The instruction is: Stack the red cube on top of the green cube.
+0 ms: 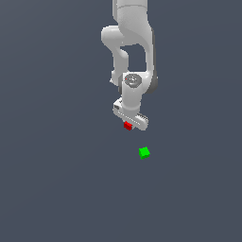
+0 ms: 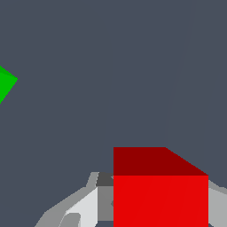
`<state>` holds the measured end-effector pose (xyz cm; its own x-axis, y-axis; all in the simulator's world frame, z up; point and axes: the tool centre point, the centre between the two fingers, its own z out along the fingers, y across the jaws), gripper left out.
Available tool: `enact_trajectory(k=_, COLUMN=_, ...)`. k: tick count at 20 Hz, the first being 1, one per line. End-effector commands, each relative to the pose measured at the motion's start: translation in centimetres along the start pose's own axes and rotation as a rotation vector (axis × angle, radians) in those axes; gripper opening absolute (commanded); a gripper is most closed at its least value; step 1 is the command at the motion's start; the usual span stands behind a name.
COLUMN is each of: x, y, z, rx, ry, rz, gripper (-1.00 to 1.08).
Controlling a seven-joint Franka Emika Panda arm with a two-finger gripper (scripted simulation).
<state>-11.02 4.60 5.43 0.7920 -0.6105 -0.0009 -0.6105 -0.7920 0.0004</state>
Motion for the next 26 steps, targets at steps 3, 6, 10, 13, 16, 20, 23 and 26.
enact_trajectory(k=3, x=0.0, y=0.0, z=-3.0, rx=0.001, ry=0.001, rz=0.001, gripper=-1.0)
enact_trajectory(k=6, x=0.0, y=0.0, z=-4.6, rx=0.0, ry=0.001, rz=0.001, gripper=-1.0)
enact_trajectory(k=10, x=0.1, y=0.0, z=-6.0, rx=0.0, ry=0.001, rz=0.001, gripper=-1.0)
enact_trajectory(k=13, x=0.1, y=0.0, z=-6.5, rx=0.0, ry=0.001, rz=0.001, gripper=-1.0)
enact_trajectory(k=16, x=0.1, y=-0.1, z=-6.5, rx=0.001, ry=0.001, rz=0.0, gripper=-1.0)
enact_trajectory(k=20, x=0.3, y=-0.4, z=-6.3, rx=0.001, ry=0.001, rz=0.0, gripper=-1.0)
enact_trajectory(k=23, x=0.6, y=-1.0, z=-6.1, rx=0.001, ry=0.001, rz=0.0, gripper=-1.0)
enact_trajectory(k=26, x=1.0, y=-1.9, z=-5.7, rx=0.001, ry=0.001, rz=0.0, gripper=-1.0)
